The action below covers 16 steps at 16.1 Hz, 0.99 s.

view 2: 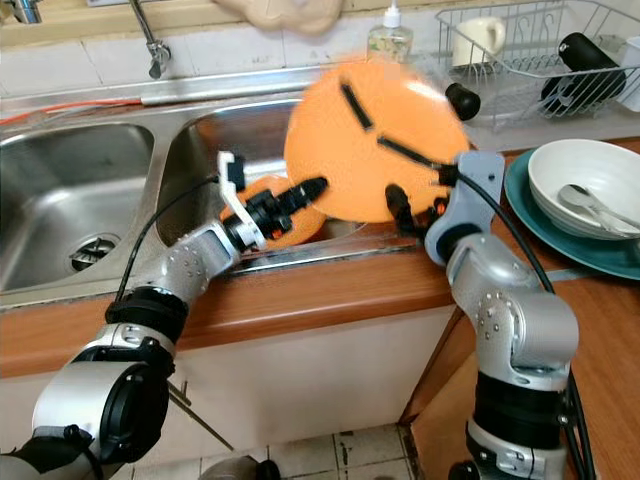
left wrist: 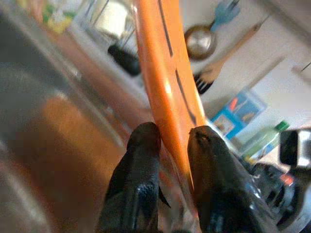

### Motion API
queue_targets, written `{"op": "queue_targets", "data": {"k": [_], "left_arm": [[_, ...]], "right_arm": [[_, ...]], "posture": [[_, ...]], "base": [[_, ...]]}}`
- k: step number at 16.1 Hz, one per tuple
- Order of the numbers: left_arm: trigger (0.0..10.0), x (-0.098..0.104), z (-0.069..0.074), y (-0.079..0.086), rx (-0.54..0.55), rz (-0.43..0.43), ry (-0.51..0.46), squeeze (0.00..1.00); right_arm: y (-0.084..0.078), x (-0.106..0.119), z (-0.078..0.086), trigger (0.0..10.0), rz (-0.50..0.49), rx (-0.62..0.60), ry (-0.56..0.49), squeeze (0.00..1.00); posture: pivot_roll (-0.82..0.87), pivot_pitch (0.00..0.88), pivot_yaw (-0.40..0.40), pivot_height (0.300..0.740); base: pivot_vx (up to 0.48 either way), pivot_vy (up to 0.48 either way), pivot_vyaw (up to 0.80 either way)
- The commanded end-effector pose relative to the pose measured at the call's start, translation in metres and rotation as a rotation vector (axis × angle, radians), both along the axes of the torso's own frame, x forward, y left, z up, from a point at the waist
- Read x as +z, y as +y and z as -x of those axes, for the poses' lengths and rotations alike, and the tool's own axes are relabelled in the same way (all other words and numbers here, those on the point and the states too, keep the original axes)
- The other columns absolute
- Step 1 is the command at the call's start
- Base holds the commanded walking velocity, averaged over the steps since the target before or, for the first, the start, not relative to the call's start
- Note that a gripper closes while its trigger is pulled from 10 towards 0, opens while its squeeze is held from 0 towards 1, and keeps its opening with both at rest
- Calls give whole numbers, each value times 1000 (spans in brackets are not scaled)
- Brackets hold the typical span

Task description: Kitchen organization

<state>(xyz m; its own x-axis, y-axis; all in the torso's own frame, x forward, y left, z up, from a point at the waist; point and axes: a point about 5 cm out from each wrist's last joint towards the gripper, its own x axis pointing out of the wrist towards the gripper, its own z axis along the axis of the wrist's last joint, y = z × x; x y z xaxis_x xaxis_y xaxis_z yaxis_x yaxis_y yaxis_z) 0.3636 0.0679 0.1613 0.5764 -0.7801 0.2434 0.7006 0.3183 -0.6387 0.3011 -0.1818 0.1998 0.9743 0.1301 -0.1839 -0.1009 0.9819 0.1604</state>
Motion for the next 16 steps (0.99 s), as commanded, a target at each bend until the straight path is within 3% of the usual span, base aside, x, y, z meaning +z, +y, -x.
{"op": "queue_targets", "data": {"k": [1,5,9,12,16], "left_arm": [[0,10,-2,5,18,29,-36,0],[0,32,5,27,92,83,-101,0],[0,44,9,57,308,78,-121,0],[0,43,7,77,466,-19,-98,0],[0,27,-1,100,639,-291,46,0]], "right_arm": [[4,7,-3,10000,-7,27,-32,0],[12,23,-11,10000,-44,55,-113,0],[31,31,-16,10000,-28,162,-164,0],[46,31,-11,10000,34,284,-174,0],[52,19,4,10000,193,422,-134,0]], "posture": [[-124,0,75,740],[-108,0,57,740],[-83,0,37,740],[-84,0,32,740],[-93,0,49,740]], "base": [[0,0,0],[0,0,0],[0,0,0],[0,0,0],[0,0,0]]}}
